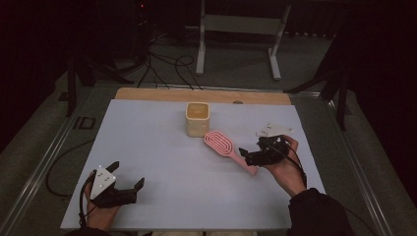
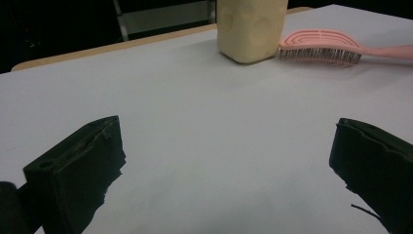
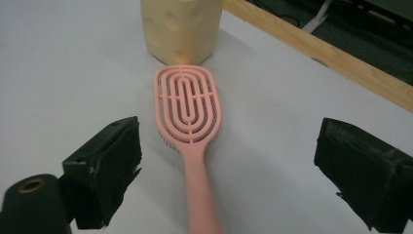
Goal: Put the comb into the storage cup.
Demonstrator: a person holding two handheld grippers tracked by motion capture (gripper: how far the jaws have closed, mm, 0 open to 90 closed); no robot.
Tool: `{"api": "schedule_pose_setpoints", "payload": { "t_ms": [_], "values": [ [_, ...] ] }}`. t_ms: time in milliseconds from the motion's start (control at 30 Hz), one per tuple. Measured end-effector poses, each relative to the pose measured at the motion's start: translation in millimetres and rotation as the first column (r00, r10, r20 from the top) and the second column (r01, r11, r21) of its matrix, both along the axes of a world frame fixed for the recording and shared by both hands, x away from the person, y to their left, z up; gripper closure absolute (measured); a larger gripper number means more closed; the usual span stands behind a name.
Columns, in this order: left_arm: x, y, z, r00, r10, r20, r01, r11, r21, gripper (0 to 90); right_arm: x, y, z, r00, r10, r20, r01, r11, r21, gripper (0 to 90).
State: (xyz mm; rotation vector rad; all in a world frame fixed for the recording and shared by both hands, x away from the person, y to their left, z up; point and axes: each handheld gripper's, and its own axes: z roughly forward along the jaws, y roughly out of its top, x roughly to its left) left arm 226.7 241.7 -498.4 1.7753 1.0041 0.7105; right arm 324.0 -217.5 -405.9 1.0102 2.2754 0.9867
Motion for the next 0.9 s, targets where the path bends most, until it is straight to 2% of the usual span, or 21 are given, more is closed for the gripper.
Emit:
{"api": "schedule_pose_setpoints", "payload": {
  "t_ms": [67, 200, 233, 333, 500, 567, 733, 900],
  "values": [
    [0.1, 0.1, -0.2, 1.0000, 0.000, -0.002, 0.000, 1.0000, -0.001, 0.0, 4.1, 1.7, 0.7, 0.9999, 0.003, -0.014, -0.003, 1.000, -0.015, 9.7],
    [0.0, 0.2, -0.2, 1.0000, 0.000, -0.002, 0.000, 1.0000, -0.002, 0.0, 15.3, 3.1, -0.8, 0.9963, 0.028, -0.081, -0.030, 0.999, -0.023, 9.7],
    [0.0, 0.2, -0.2, 1.0000, 0.000, -0.002, 0.000, 1.0000, -0.002, 0.0, 15.3, 3.1, -0.8, 0.9963, 0.028, -0.081, -0.030, 0.999, -0.023, 9.7],
    [0.1, -0.1, -0.5, 1.0000, 0.000, -0.004, 0.000, 1.0000, -0.003, 0.0, 25.7, 3.7, -4.2, 0.9898, 0.034, -0.138, -0.038, 0.999, -0.028, 9.7],
    [0.1, -0.5, -0.8, 1.0000, -0.002, -0.004, 0.002, 1.0000, -0.002, 0.0, 36.8, 6.8, -12.7, 0.9819, 0.031, -0.187, -0.043, 0.997, -0.063, 9.7],
    [0.0, -0.3, -0.6, 1.0000, -0.002, -0.004, 0.002, 1.0000, -0.001, 0.0, 41.7, 7.8, -16.6, 0.9746, 0.042, -0.220, -0.055, 0.997, -0.053, 9.7],
    [0.1, 0.0, -0.8, 1.0000, -0.002, -0.005, 0.002, 1.0000, 0.000, 0.0, 49.5, 11.3, -25.2, 0.9629, 0.060, -0.263, -0.079, 0.995, -0.063, 9.7],
    [0.2, 0.0, -0.9, 1.0000, -0.003, -0.005, 0.003, 1.0000, 0.001, 0.0, 55.6, 17.9, -35.0, 0.9532, 0.062, -0.296, -0.098, 0.989, -0.109, 9.9]
  ]
}}
